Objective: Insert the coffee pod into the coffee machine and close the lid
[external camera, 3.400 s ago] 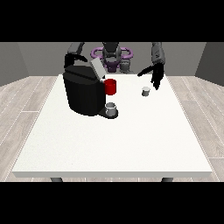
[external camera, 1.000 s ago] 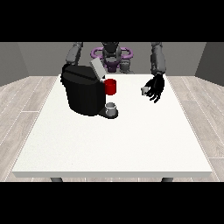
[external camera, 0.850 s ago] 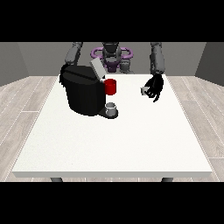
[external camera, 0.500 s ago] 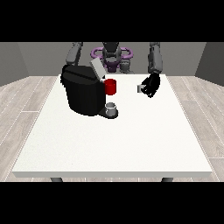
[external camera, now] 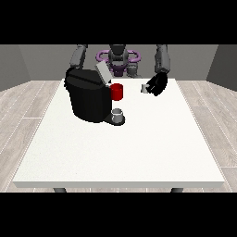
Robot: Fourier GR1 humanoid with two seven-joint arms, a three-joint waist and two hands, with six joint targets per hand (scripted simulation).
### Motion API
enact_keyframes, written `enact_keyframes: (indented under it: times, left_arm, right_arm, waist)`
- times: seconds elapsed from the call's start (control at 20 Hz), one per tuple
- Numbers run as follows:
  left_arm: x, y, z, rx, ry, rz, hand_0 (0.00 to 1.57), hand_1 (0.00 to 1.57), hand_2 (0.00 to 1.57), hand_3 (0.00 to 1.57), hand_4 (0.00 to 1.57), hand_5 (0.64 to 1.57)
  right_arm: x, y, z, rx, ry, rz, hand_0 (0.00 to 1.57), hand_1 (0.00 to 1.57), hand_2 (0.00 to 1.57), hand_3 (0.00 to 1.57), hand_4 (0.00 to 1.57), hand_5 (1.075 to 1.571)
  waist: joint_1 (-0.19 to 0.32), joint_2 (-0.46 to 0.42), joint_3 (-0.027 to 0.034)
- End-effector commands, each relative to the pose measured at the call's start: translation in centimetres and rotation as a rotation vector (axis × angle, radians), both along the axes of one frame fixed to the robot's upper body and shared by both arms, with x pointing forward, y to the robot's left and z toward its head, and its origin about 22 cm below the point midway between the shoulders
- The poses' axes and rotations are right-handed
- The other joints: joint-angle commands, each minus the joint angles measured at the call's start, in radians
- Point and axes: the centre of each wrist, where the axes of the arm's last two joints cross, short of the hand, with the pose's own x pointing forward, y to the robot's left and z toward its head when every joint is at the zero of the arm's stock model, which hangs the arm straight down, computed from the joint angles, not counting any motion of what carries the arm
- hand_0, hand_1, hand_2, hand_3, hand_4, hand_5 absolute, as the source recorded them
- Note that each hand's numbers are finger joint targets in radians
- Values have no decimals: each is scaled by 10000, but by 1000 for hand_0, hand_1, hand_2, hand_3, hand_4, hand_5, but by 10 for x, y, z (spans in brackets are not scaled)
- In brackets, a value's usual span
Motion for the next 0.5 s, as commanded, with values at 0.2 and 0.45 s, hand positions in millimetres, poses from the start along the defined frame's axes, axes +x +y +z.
enact_keyframes:
  times: [0.2, 0.45]
  left_arm:
    - [14, -18, 23, -679, 30, -155, 1364, 1364, 1385, 1326, 563, 1571]
    - [28, -34, 55, -589, -1, -436, 1461, 1461, 1471, 1425, 629, 1571]
  right_arm:
    - [-4, -12, 0, -324, 426, 429, 0, 0, 0, 0, 235, 1571]
    - [-16, -3, -15, -95, 808, 411, 0, 0, 0, 0, 298, 1571]
  waist:
    - [-65, -656, -5]
    - [-176, -1153, -5]
